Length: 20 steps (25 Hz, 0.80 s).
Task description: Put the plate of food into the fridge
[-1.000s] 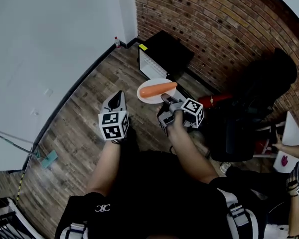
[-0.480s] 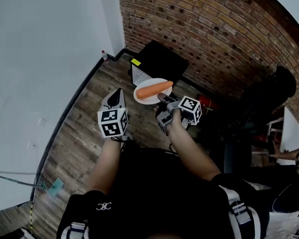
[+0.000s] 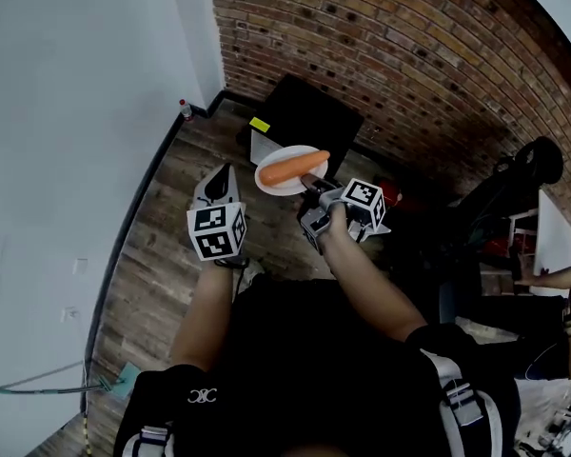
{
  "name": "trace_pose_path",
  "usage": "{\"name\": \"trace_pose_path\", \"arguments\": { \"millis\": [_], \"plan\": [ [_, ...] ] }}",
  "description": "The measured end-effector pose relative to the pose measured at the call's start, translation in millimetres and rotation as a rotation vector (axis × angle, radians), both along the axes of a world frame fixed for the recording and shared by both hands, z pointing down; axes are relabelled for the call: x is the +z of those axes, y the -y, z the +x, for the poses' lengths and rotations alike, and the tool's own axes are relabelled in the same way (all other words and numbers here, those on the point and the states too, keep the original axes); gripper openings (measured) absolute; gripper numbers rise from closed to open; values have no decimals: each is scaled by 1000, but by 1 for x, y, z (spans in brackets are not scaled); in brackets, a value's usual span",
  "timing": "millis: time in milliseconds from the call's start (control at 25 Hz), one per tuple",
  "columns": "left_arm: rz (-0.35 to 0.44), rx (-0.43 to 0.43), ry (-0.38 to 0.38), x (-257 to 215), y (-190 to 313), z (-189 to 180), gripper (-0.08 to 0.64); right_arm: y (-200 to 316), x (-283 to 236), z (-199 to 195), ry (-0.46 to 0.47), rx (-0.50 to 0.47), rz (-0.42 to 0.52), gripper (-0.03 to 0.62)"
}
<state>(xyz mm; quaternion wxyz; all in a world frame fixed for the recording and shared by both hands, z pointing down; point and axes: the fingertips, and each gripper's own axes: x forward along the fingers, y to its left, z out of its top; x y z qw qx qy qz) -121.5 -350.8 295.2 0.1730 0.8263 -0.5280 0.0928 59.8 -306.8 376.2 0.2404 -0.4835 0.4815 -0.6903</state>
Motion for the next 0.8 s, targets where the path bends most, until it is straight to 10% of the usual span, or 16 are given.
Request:
{"name": "trace_pose_path", "arguments": {
  "millis": [800],
  "plan": [
    [-144, -23, 11, 128, 72, -18, -9, 100, 141, -17, 23, -2, -6, 48]
  ]
}}
